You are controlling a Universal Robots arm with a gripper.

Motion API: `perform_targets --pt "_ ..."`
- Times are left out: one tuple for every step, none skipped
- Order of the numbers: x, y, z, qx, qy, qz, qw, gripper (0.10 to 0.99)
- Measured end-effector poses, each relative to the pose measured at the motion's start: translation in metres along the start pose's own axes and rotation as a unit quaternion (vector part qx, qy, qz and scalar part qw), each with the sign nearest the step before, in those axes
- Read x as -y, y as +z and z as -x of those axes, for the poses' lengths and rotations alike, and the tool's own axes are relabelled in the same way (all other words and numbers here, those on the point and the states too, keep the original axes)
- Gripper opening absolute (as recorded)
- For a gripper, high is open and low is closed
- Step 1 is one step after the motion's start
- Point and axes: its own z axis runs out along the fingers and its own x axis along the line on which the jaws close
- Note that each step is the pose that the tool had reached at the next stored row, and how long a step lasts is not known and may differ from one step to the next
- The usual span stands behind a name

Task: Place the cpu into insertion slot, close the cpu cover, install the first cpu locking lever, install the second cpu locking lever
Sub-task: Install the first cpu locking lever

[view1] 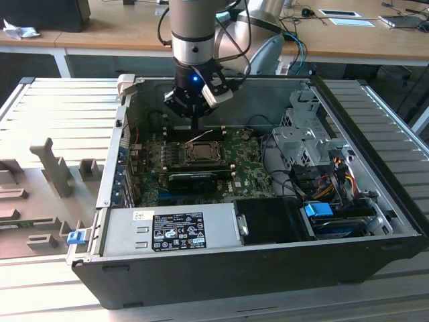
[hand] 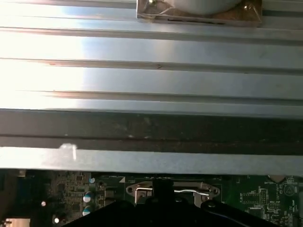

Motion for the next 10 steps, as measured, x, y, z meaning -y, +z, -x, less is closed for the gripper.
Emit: perform_targets --pt "0.0001 0.0019 0.0002 0.0003 0.005 -0.0002 1.0 0.106" --pt "0.0003 0.005 0.0017 0.0007 0.009 -0.0003 1.0 0.106" --pt "0.0005 0.007 0.0033 0.0007 0.009 -0.0003 1.0 0.106" --pt "0.0007 0.0089 0.0055 0.0006 0.009 -0.0003 1.0 0.106" --pt "0.0009 0.0115 0.0078 0.0006 0.009 -0.0003 1.0 0.106" --pt "0.0008 0.0122 0.009 0.0007 0.009 -0.0004 1.0 0.106" --pt "0.0006 0.0127 0.0105 0.0006 0.009 -0.0003 1.0 0.106" --pt "0.0004 0.0129 0.0116 0.0006 0.009 -0.0004 1.0 0.106" --pt "0.0002 0.0132 0.0132 0.0007 0.009 -0.0004 1.0 0.106" --pt "0.0001 0.0136 0.0144 0.0007 0.009 -0.0003 1.0 0.106"
